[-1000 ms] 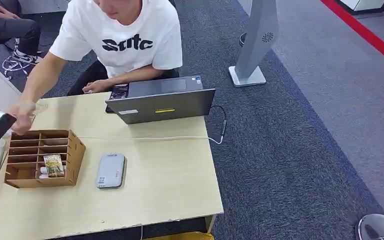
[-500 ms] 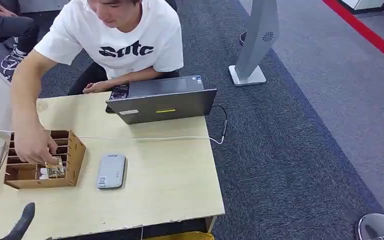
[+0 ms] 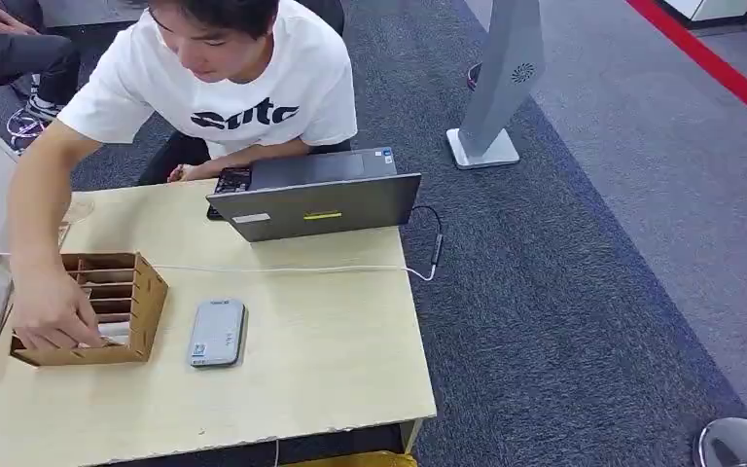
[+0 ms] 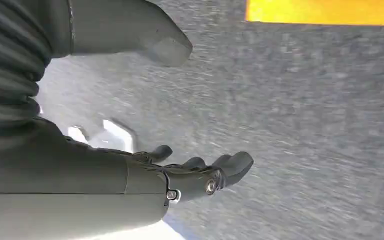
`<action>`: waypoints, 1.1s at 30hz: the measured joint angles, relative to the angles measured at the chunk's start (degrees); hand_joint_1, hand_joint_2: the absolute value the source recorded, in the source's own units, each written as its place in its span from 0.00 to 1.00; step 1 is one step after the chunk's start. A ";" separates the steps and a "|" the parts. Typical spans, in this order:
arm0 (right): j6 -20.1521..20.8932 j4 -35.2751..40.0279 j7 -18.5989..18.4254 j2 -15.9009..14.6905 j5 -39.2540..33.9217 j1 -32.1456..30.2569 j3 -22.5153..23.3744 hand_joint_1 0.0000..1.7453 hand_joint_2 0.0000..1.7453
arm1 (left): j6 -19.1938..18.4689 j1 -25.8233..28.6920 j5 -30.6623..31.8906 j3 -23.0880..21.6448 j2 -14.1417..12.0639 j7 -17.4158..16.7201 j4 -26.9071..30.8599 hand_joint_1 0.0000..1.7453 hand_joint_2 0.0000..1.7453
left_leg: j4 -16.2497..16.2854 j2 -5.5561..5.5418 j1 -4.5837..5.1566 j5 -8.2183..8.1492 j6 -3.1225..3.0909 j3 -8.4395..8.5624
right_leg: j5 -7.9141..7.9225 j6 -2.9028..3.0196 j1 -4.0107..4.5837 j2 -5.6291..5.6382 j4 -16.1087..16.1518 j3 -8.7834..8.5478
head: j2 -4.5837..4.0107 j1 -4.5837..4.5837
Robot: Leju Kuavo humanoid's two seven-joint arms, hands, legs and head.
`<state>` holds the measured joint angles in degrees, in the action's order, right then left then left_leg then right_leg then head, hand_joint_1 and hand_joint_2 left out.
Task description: Pass the card to the sensor for recognition and then transmit it.
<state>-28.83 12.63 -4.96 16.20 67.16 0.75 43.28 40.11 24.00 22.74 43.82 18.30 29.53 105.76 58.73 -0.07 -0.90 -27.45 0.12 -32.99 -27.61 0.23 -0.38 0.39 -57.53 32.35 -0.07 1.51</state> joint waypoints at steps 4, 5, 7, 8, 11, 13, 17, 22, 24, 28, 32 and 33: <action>-1.09 0.37 1.12 0.44 0.83 -0.16 0.07 0.00 1.00 | 0.00 -9.86 6.32 17.18 0.74 2.01 -11.04 0.00 1.00 | 0.00 0.01 0.00 0.01 0.00 0.08 | 0.01 0.01 0.00 0.00 0.00 -0.06 | 0.00 0.07; -1.25 0.35 1.69 0.44 0.88 -0.17 0.11 0.00 1.00 | 0.00 -12.30 8.48 21.81 0.98 0.98 -13.99 0.00 1.00 | 0.00 0.01 0.01 0.01 0.00 0.08 | 0.01 0.01 0.00 0.00 0.00 -0.07 | 0.00 0.00; -1.44 0.35 2.19 0.44 0.99 -0.20 0.13 0.00 1.00 | 0.00 -15.81 12.46 29.17 1.48 -2.37 -18.54 0.00 1.00 | 0.00 0.01 0.02 0.00 -0.01 0.10 | 0.01 0.01 0.00 -0.01 0.00 -0.08 | 0.00 0.00; -1.68 0.35 1.18 0.41 0.92 -0.19 0.15 0.00 1.00 | 0.00 -16.83 13.55 31.69 1.57 -4.51 -20.15 0.00 1.00 | 0.01 0.02 0.04 0.00 -0.01 0.14 | 0.01 0.00 -0.01 0.00 0.01 -0.07 | 0.00 0.07; -1.75 0.18 -3.25 -0.52 -1.02 0.60 1.66 0.00 1.00 | 0.00 -20.05 13.91 37.04 -1.05 -9.26 -31.05 0.00 1.00 | 0.01 -0.14 0.12 0.01 -0.02 0.12 | 0.01 -0.01 -0.13 -0.11 0.01 -0.08 | 0.00 0.07; -1.33 0.04 -4.12 -1.11 -1.20 1.28 2.42 0.00 1.00 | 0.00 -21.71 15.97 39.30 -2.28 -15.57 -36.87 0.00 1.00 | 0.01 -0.12 0.12 0.00 -0.02 0.12 | 0.01 -0.01 -0.13 -0.09 0.01 -0.10 | 0.00 0.04; -0.87 -0.11 -6.16 -1.82 -0.22 2.26 2.93 0.00 1.00 | 0.00 -24.05 19.71 41.91 -3.08 -24.68 -48.00 0.00 1.00 | 0.03 -0.14 0.15 0.02 -0.05 0.17 | 0.02 -0.03 -0.14 -0.11 0.02 -0.12 | 0.00 0.09; 0.28 -0.28 -7.12 -2.08 1.73 2.68 2.93 0.00 1.00 | -0.04 -26.82 27.00 42.58 -3.85 -28.81 -64.77 0.00 1.00 | 0.05 -0.16 0.22 0.08 -0.14 0.17 | 0.07 -0.11 -0.21 -0.15 0.02 -0.11 | 0.00 0.09; 1.05 -0.31 -7.08 -2.25 2.17 2.85 2.93 0.00 1.00 | -2.28 -27.52 37.92 40.96 -4.50 -27.75 -72.51 0.00 1.00 | 0.05 -0.16 0.25 0.11 -0.19 0.16 | 0.09 -0.12 -0.25 -0.15 0.02 -0.09 | 0.00 0.09; 2.01 -0.33 -6.82 -2.56 3.68 3.01 2.88 0.00 1.00 | -9.42 -28.51 55.77 32.87 -4.68 -28.22 -82.18 0.00 1.00 | 0.05 -0.14 0.24 0.11 -0.19 0.14 | 0.13 -0.14 -0.24 -0.13 0.02 -0.11 | 0.00 0.02; 1.99 -0.33 -7.43 -2.82 5.90 3.05 2.25 0.00 1.00 | -6.49 -27.94 64.45 13.16 -4.78 -39.74 -87.12 0.00 1.00 | 0.06 -0.08 0.24 0.12 -0.19 0.14 | 0.16 -0.12 -0.24 -0.05 0.02 -0.08 | 0.00 0.09; 1.90 -0.33 -7.56 -2.87 6.19 3.11 1.97 0.00 1.00 | -5.95 -27.59 64.45 7.24 -4.99 -40.80 -87.92 0.00 1.00 | 0.06 -0.08 0.24 0.11 -0.19 0.12 | 0.16 -0.12 -0.25 -0.06 0.02 -0.07 | 0.00 0.09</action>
<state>-26.93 12.31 -12.52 13.33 73.35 3.86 45.24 34.16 -3.59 87.19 51.06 13.31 -11.27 17.84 58.79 -0.16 -0.66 -27.34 -0.07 -32.87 -27.45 0.11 -0.63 0.33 -57.51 32.27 -0.07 1.60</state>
